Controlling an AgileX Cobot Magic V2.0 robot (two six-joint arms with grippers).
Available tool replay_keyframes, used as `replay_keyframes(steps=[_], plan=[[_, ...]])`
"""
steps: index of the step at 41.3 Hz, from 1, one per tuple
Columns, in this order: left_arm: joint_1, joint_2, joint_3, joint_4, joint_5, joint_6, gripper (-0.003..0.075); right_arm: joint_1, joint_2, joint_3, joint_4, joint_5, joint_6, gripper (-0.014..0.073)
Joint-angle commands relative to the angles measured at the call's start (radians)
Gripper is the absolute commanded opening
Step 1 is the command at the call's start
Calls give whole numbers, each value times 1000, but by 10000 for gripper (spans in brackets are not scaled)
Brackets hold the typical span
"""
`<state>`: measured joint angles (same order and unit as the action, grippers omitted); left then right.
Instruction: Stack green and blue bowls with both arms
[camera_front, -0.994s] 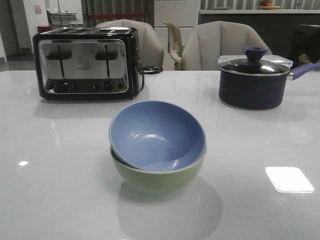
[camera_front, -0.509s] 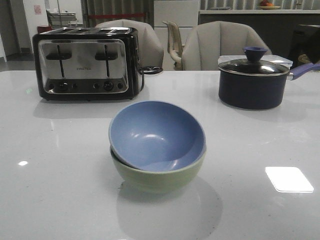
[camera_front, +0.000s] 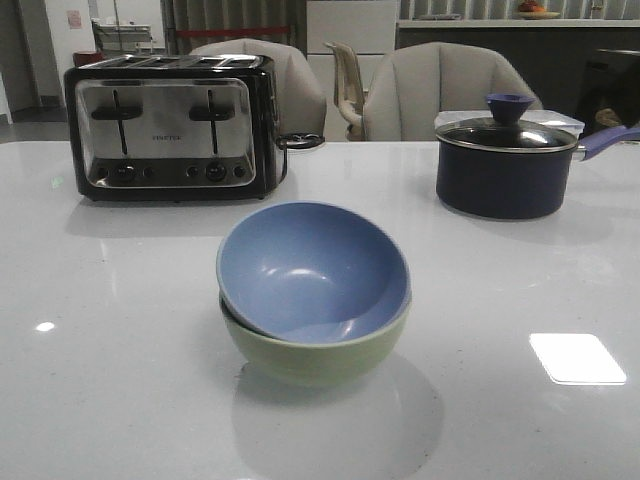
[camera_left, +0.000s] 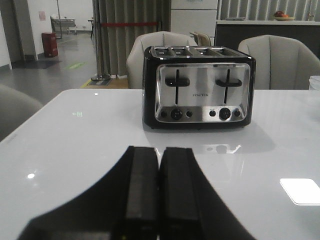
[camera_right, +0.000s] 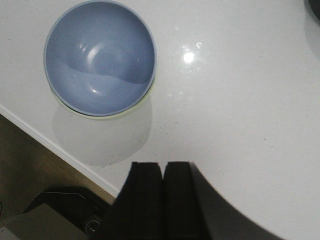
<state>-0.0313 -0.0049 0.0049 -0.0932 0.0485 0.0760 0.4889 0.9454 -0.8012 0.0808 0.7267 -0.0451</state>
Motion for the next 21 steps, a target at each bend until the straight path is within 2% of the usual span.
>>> replay_keyframes(steps=[1,21], plan=[[1,-21,20,16,-104,3,104,-2,-14,-25,-5,-58,-3,43],[-34,-20,20,16,-100,3,104,-2,-14,-25,-5,-58,-3,43]])
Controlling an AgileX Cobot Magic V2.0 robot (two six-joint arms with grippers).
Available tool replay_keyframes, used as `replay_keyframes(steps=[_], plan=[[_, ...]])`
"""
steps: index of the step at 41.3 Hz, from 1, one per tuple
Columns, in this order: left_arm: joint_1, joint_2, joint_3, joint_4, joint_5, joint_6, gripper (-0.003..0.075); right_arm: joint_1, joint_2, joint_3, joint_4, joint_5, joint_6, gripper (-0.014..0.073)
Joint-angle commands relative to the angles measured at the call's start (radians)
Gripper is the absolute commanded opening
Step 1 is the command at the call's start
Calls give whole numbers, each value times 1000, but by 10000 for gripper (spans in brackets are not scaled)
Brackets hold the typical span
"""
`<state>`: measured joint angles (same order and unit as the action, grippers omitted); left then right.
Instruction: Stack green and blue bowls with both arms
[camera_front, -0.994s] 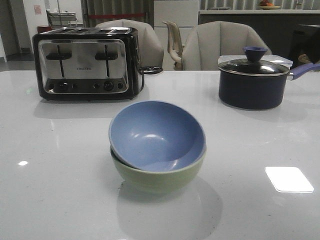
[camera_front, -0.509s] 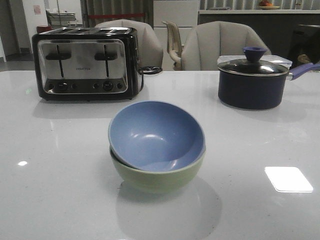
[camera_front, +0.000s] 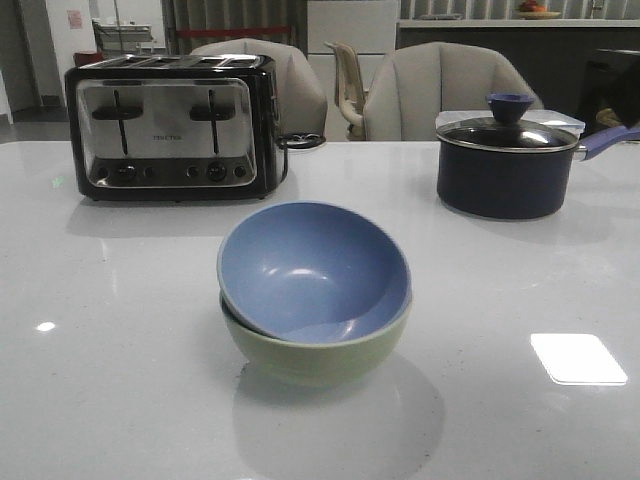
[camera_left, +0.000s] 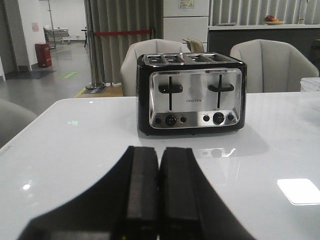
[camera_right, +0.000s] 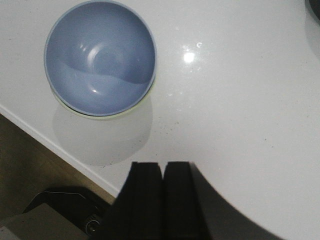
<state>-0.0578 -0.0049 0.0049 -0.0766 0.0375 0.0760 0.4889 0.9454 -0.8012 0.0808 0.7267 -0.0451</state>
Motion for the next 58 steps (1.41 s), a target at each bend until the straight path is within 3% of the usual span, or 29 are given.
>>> replay_keyframes(steps=[1,20,24,42,58], plan=[[-7,-20,20,0,-89,3,104,-2,-14,-25,-5,-58,-3,43],[-7,-20,20,0,-89,3,104,-1,-19,-24,-2,-56,-3,43],[-7,-20,20,0,-89,3,104,-41,-70,-1,-23,-84,-16,43],[-7,-20,20,0,-89,3,104,-449,-696,493,-98,-524,-16,43],[-7,-20,20,0,-89,3,104,-519,-966,830,-57,-755,-15,43]])
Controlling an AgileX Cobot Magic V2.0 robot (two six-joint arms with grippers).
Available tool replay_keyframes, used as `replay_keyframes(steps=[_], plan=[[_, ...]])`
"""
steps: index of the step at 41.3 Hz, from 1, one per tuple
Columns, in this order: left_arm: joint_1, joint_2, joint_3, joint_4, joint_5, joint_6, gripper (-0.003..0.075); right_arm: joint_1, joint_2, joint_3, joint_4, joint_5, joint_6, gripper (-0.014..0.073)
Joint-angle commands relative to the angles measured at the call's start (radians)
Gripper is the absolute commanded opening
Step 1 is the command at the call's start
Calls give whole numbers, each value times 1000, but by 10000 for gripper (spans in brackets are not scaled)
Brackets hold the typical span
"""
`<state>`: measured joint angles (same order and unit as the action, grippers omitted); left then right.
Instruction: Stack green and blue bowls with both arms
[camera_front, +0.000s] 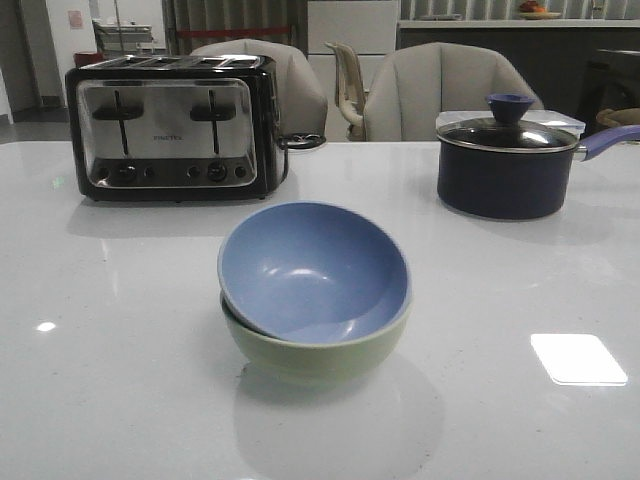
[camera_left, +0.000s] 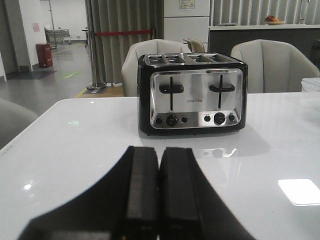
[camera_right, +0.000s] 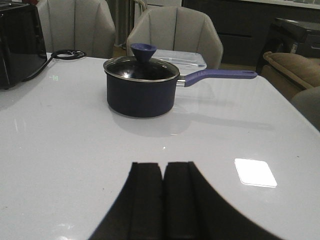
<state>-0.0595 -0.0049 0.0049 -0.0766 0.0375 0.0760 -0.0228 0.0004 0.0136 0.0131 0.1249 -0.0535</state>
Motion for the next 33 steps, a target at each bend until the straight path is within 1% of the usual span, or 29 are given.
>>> replay_keyframes(steps=[1,12,33], plan=[[-5,-20,20,0,-89,3,104,-8,-34,15,11,-136,-7,43],[-5,-20,20,0,-89,3,104,39,-32,13,13,-161,-7,43],[-5,-20,20,0,-89,3,104,39,-32,13,13,-161,-7,43]])
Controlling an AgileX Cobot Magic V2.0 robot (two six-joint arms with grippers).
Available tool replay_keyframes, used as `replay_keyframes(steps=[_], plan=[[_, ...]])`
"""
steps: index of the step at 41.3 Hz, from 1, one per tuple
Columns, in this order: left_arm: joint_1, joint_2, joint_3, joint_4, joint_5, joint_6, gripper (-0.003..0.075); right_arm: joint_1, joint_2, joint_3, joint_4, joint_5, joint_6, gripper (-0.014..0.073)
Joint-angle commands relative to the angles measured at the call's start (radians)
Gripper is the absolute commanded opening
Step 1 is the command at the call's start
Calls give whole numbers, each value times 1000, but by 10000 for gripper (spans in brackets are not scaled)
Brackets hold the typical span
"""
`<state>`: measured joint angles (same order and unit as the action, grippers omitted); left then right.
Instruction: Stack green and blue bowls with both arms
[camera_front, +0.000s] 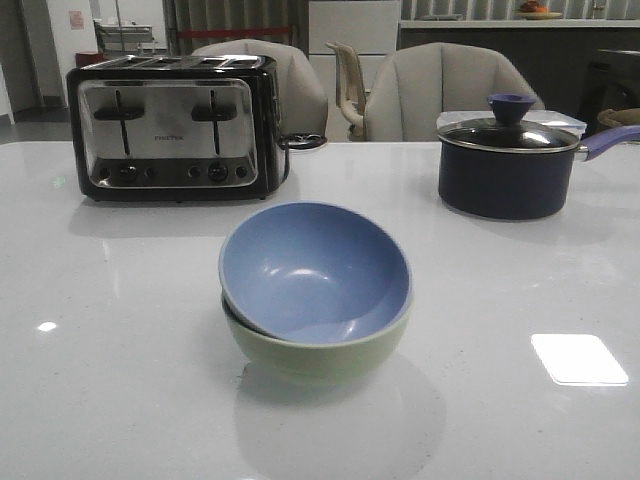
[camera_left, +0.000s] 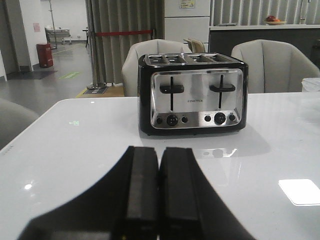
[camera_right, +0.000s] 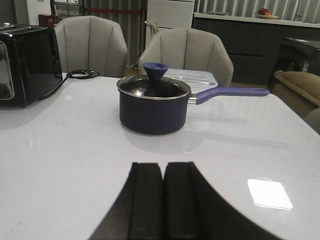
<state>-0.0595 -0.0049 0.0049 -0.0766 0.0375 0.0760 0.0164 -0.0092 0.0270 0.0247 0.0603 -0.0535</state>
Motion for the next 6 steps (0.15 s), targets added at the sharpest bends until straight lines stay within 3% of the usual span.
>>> replay_keyframes(steps=[1,6], plan=[[-5,-20,20,0,-89,3,104,0,-22,0,2,-96,-7,43],[-5,-20,20,0,-89,3,104,0,-22,0,2,-96,-7,43]])
